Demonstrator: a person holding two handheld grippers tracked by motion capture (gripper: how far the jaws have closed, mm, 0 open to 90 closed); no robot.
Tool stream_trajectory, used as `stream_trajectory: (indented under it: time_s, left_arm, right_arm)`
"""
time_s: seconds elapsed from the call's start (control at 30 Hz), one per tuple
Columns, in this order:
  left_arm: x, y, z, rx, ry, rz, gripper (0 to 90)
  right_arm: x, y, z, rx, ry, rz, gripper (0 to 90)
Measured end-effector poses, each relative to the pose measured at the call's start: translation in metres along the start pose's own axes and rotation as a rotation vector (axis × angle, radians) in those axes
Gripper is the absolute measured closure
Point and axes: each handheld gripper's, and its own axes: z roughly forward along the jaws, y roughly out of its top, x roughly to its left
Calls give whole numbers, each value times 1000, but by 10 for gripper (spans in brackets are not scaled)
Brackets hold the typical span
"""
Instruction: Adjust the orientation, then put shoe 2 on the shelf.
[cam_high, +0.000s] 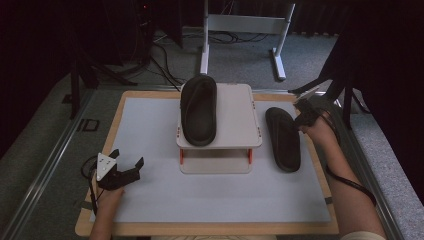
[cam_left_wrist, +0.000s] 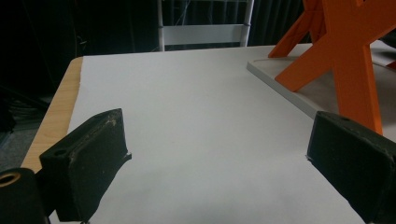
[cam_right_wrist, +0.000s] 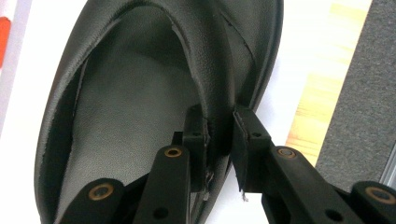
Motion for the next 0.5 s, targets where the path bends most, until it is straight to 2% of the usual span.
stream_trajectory:
  time_s: [0.5]
  left_arm:
    - [0,0,0,-1,2,-1,46]
  right_arm:
    - [-3,1,-28,-11,-21,19,772]
